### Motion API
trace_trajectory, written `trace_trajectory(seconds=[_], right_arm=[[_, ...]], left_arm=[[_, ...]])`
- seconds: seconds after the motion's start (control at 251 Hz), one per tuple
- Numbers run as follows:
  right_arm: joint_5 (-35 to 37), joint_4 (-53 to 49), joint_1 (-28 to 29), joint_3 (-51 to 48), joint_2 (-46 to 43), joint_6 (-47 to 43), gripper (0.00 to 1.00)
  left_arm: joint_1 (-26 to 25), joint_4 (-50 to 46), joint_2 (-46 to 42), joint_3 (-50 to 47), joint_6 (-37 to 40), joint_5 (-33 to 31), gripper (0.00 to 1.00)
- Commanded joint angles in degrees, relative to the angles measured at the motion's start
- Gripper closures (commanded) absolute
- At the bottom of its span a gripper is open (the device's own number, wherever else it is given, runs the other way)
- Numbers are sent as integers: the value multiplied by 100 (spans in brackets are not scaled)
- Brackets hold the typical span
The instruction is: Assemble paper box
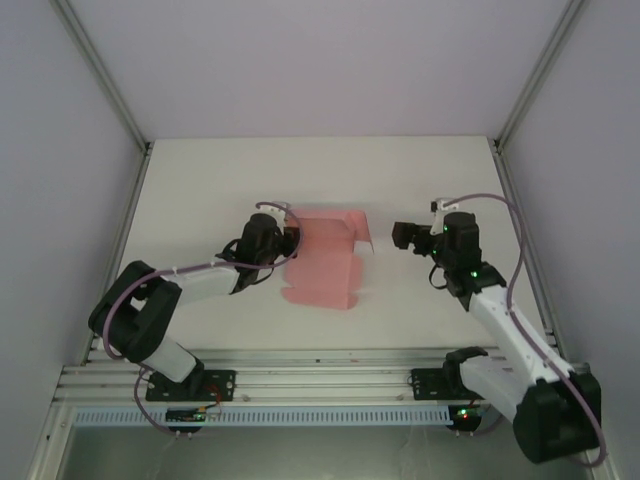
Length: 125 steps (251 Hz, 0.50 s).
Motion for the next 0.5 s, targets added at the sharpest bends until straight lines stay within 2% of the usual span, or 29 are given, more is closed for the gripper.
trace_trajectory(seconds=[0.0, 0.263, 0.495], right_arm=[[-712, -78, -14, 442, 553, 45, 1], [-1789, 194, 556, 761, 1385, -392, 4], [-1896, 509, 1260, 798, 1805, -548, 5]], left_arm=[[-15, 179, -210, 33, 108, 195, 100], [-16, 235, -194, 36, 126, 264, 100], [-16, 308, -146, 56, 95, 438, 100]])
